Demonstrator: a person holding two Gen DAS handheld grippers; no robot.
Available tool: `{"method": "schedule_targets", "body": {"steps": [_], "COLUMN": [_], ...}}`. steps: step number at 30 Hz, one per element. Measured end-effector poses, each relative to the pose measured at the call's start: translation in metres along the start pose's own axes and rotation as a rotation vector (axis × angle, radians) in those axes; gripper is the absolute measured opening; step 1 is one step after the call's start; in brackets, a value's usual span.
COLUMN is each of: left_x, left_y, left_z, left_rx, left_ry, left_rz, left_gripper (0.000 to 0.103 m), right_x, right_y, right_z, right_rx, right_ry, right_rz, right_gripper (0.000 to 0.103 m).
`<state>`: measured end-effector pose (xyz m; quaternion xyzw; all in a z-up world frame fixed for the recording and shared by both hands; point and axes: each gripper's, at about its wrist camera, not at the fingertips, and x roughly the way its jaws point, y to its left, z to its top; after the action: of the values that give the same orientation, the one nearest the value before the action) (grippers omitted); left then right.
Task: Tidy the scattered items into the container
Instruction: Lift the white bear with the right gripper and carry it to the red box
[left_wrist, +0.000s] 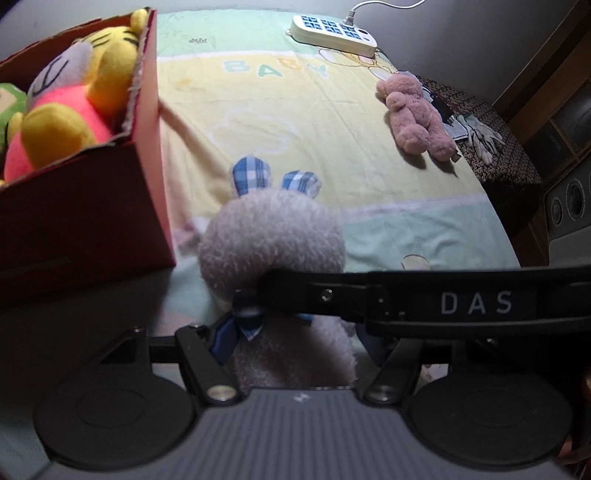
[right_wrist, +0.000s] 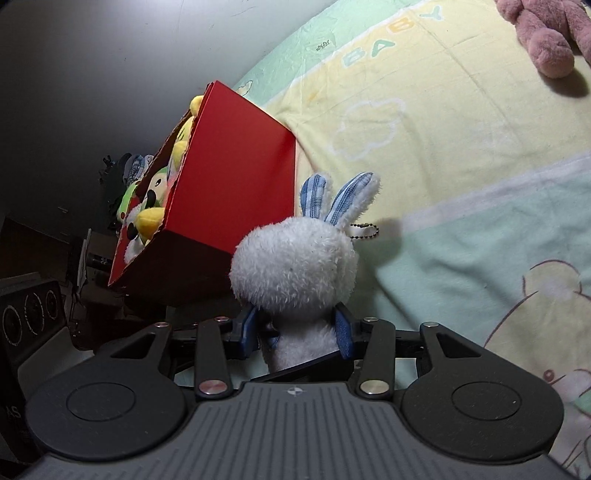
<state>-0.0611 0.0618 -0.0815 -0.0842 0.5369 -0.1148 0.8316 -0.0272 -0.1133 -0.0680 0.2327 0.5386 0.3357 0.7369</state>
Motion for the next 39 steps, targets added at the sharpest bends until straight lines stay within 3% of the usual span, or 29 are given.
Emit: {"method": "schedule_targets", "body": {"steps": [22,39], "left_x": [-0.048,-0.103], "left_y": [0.079,0.141], "left_z": [-0.037,-0.052], "left_rx": [0.087,-0.018], "left_ry": [0.029,-0.028], "left_rz": [-0.033,0.032], "left_gripper": [0.069,0.069], "right_x": [0.048,0.089], "right_y": [0.072,0.137], "right_z": [-0.047,-0.044], "right_rx": [0.027,-0.108], "right_ry": [-0.051,0.031], "right_rz": [-0.020,0.077], "right_gripper": [0.045,0.045]}}
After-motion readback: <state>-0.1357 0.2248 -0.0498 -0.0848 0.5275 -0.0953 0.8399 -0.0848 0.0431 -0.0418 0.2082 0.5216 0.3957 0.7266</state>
